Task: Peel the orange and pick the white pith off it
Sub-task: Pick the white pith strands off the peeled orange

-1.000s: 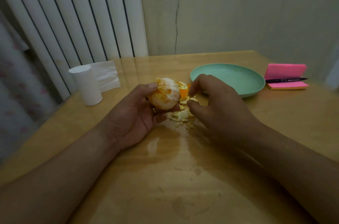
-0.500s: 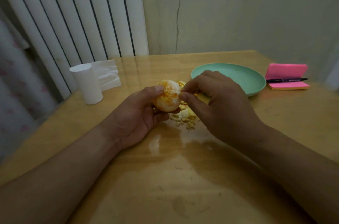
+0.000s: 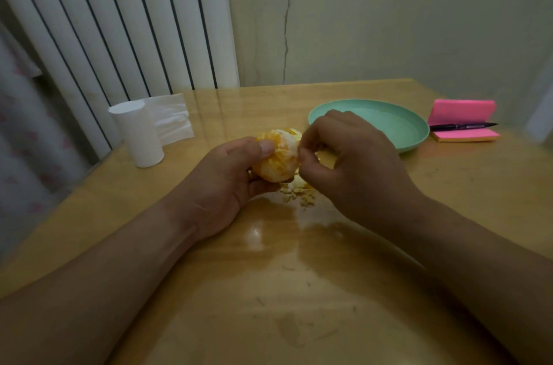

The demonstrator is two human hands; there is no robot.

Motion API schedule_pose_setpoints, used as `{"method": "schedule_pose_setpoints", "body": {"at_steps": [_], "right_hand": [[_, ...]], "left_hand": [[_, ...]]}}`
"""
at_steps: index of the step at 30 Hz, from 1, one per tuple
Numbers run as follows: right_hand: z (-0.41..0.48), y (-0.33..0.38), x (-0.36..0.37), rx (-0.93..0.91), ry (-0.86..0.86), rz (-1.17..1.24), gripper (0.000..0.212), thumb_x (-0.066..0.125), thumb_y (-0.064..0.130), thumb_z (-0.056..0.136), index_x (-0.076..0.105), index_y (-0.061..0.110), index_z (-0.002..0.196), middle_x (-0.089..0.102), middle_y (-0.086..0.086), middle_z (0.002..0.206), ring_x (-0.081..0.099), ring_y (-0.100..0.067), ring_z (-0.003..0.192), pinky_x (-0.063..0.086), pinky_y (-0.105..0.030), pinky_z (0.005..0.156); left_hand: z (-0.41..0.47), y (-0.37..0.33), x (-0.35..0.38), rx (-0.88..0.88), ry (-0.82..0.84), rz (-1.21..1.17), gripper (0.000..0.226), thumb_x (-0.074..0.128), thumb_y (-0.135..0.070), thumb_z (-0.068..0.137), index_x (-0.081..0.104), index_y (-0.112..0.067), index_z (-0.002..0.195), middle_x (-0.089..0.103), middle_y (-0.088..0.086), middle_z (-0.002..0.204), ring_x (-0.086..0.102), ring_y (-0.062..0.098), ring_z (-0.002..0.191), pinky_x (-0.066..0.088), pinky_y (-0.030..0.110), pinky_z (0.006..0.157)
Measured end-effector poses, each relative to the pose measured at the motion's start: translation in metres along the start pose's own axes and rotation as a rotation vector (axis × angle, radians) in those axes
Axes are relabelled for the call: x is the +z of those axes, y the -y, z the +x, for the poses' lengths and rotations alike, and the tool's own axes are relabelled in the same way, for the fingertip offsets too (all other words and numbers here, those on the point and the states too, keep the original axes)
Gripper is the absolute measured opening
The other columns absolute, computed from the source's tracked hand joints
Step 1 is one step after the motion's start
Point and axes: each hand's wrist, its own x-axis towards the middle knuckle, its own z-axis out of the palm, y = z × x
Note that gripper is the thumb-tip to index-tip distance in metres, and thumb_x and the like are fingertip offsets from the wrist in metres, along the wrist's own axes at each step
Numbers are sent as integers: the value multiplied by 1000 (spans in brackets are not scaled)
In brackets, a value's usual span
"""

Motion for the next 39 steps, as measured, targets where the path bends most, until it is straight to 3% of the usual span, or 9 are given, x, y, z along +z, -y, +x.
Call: {"method": "schedule_pose_setpoints", "body": {"at_steps": [3,5,12,18,23,29,31,34,39], "right_hand": [[-2,0,0,144,2,227,5,70,19,97,70,22,94,65,14,87,60,-7,86,44,-15,71],[-2,1,0,165,23,274,8,67,17,100,73,23,99,66,16,90,62,-5,88,43,-12,71],[0,-1,-1,60,78,88,17,64,40,99,70,25,102,62,13,94,56,-9,88,49,-31,74],[5,4,-5,-79,97,-176,17,61,32,100,70,18,98,62,3,91,54,-21,85,40,-35,69],[6,5,-6,-111,75,-208,17,59,30,96,66,16,91,61,0,87,52,-20,82,43,-37,66],[0,3,-3,148,13,231,2,69,23,95,69,22,94,65,15,85,61,-6,83,44,-14,68],[0,4,-3,174,23,333,4,70,20,95,72,22,98,68,15,88,65,-7,88,50,-19,69],[0,5,-5,156,34,366,6,71,24,96,73,24,101,70,16,91,66,-9,91,53,-27,71],[0,4,-7,63,22,252,7,73,24,96,74,22,103,69,14,93,64,-8,90,45,-12,73]], "left_hand": [[-3,-2,-1,-52,18,-111,50,64,-34,94,69,-3,132,72,21,127,74,29,103,63,29,78],[-3,-4,-3,-50,16,-151,49,62,-34,95,67,-3,133,72,22,126,74,29,102,63,29,77],[-3,-6,-5,-50,-6,-113,45,65,-32,94,69,-4,129,74,20,121,74,28,101,64,29,80],[-3,-4,-1,-23,-50,3,43,67,-31,96,70,-1,126,75,19,118,72,31,106,63,34,87],[-3,-4,2,4,-29,55,45,68,-30,98,68,2,129,73,23,125,72,34,111,60,42,98],[-9,-8,4,-77,70,-196,47,63,-31,98,65,-2,135,72,22,125,73,32,105,63,30,81],[-9,-10,4,-95,88,-266,40,61,-31,98,71,-6,128,73,23,119,75,32,97,64,28,76],[-11,-14,5,-118,84,-289,37,55,-34,100,83,-11,107,75,22,111,74,29,87,63,25,68],[-11,-14,5,-115,66,-244,38,54,-37,101,85,-16,101,75,19,107,73,26,80,61,23,61]]}}
